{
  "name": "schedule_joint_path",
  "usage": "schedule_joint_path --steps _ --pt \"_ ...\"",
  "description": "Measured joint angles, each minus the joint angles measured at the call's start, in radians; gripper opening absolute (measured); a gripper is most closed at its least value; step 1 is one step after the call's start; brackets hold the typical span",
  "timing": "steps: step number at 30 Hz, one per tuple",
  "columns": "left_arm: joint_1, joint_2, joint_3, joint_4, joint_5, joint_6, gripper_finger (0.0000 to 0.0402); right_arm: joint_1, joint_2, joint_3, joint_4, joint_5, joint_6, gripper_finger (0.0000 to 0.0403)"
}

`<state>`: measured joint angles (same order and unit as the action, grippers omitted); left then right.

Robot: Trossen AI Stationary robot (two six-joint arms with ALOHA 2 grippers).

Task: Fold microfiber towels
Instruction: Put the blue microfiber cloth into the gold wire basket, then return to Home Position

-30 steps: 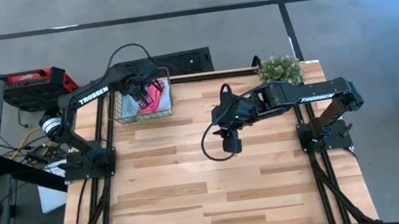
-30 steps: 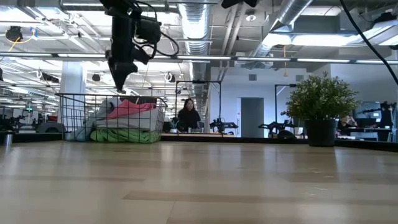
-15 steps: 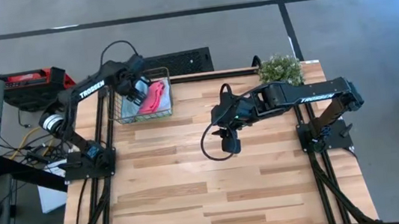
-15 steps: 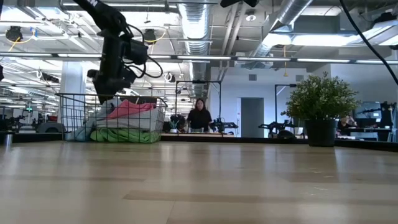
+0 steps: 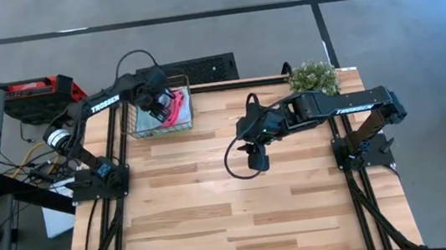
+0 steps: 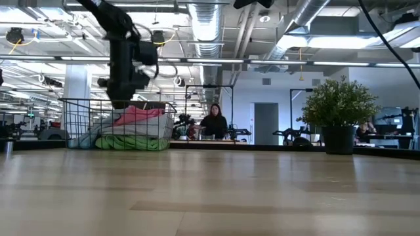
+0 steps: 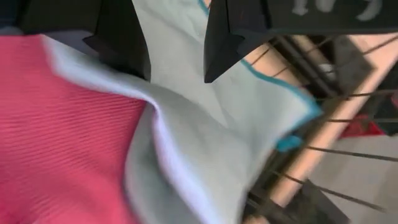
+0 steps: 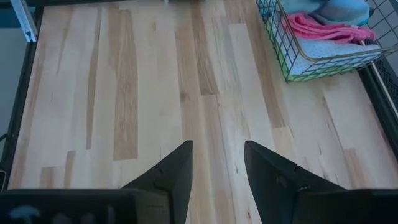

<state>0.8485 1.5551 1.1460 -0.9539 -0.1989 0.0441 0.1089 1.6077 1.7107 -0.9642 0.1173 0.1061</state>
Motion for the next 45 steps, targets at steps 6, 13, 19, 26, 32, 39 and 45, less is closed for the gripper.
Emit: schedule_joint_path --steps 6,13,19,26,32,39,45 --pt "-0.028 -0.133 0.154 -0.138 -0.002 0.010 0.0142 0.000 -0.064 0.001 -0.026 0.001 0.019 0.0166" --pt "-0.163 -0.407 0.192 -0.175 0.020 0.008 0.0124 0.015 -0.202 0.001 -0.030 0.145 0.019 0.0136" --pt "-0.323 -0.618 0.191 -0.188 0.038 -0.046 0.0031 0.051 -0.335 -0.012 -0.024 0.176 0.018 0.0032" --pt "-0.456 -0.817 0.191 -0.186 0.038 -0.107 0.0003 0.076 -0.522 -0.204 0.079 0.204 0.031 0.0020" --pt "-0.491 -0.962 0.186 -0.177 0.033 -0.166 0.0000 0.086 -0.737 -0.485 0.328 0.201 0.000 0.0008" --pt "-0.491 -1.212 -0.039 0.013 0.028 -0.215 0.0000 0.065 -0.997 -0.774 0.567 0.195 0.023 0.0005" --pt "-0.490 -1.392 -0.262 0.157 0.026 -0.250 0.0000 0.061 -1.165 -0.954 0.676 0.190 0.077 0.0006"
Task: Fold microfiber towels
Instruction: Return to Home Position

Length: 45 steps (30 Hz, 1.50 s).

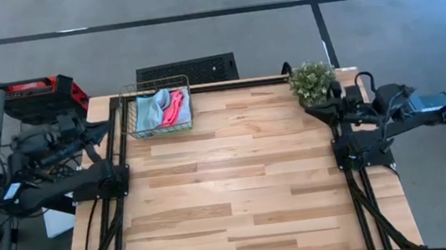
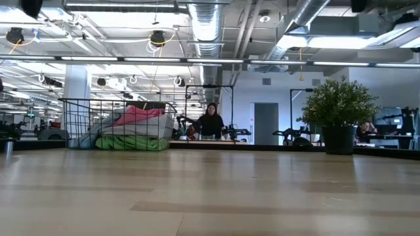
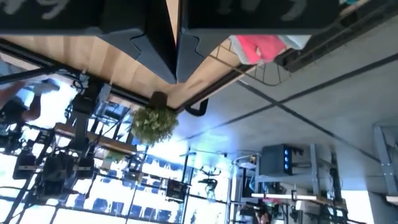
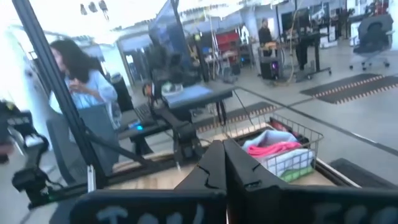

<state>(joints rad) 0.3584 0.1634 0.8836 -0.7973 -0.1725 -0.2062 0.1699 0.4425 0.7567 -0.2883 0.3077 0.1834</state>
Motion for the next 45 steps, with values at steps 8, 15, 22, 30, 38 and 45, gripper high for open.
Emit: schedule_joint_path --steps 8,15,22,30,38,45 --pt "0.000 -0.163 -0.249 0.185 0.001 -0.027 0.0000 0.000 -0.152 -0.187 0.135 0.000 0.005 0.0004" --pt "0.000 -0.147 -0.400 0.293 0.019 -0.067 0.0000 0.000 -0.262 -0.319 0.231 0.004 0.027 0.0005" --pt "0.000 -0.146 -0.590 0.502 0.045 -0.093 0.0000 0.000 -0.354 -0.484 0.343 0.004 0.027 0.0007" --pt "0.000 -0.147 -0.776 0.694 0.084 -0.121 0.0000 0.000 -0.441 -0.615 0.428 -0.083 0.018 0.0007" --pt "0.000 -0.143 -0.872 0.853 0.180 -0.158 0.0000 -0.005 -0.440 -0.680 0.468 -0.131 -0.060 0.0007" --pt "0.000 -0.146 -0.872 0.829 0.176 -0.161 0.0000 -0.046 -0.441 -0.750 0.497 -0.130 -0.054 0.0008"
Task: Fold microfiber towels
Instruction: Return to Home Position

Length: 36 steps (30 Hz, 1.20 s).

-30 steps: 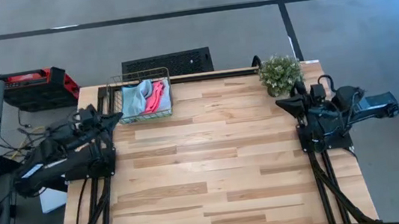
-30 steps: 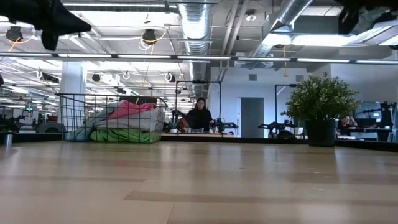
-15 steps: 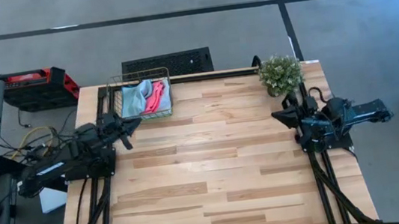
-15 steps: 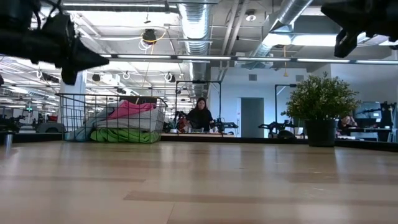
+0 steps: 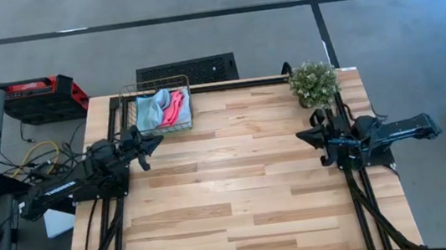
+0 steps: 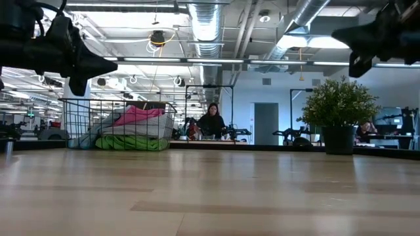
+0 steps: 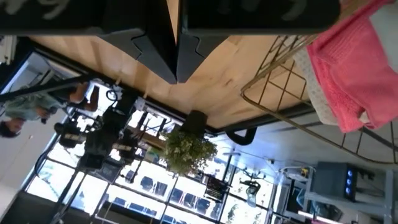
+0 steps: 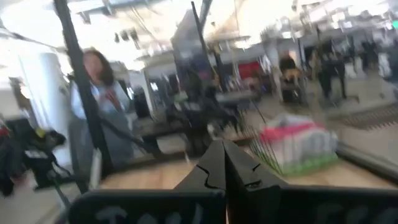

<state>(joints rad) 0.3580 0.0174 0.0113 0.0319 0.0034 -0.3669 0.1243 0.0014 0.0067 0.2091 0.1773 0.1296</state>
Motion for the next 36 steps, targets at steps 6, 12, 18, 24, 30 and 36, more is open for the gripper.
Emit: schedule_joint_path --steps 6,12,18,24,30,36 --pt "0.000 0.000 0.000 -0.002 -0.017 -0.039 0.0000 -0.043 0.001 0.000 -0.030 0.002 0.001 0.0008" --pt "0.000 0.000 -0.001 -0.002 -0.017 -0.037 0.0000 -0.071 0.001 0.000 -0.085 0.007 0.002 0.0024" --pt "0.000 0.000 -0.001 -0.003 -0.016 -0.042 0.0000 -0.075 0.002 0.000 -0.167 0.007 0.002 0.0041" --pt "0.000 0.000 -0.002 -0.003 -0.017 -0.043 0.0000 -0.075 0.001 0.000 -0.166 0.007 0.002 0.0044" --pt "0.000 0.000 -0.002 -0.003 -0.017 -0.045 0.0000 -0.075 0.001 -0.001 -0.166 0.006 0.002 0.0043" --pt "0.000 0.000 -0.002 -0.003 -0.017 -0.045 0.0000 -0.075 0.001 -0.001 -0.166 0.006 0.002 0.0045"
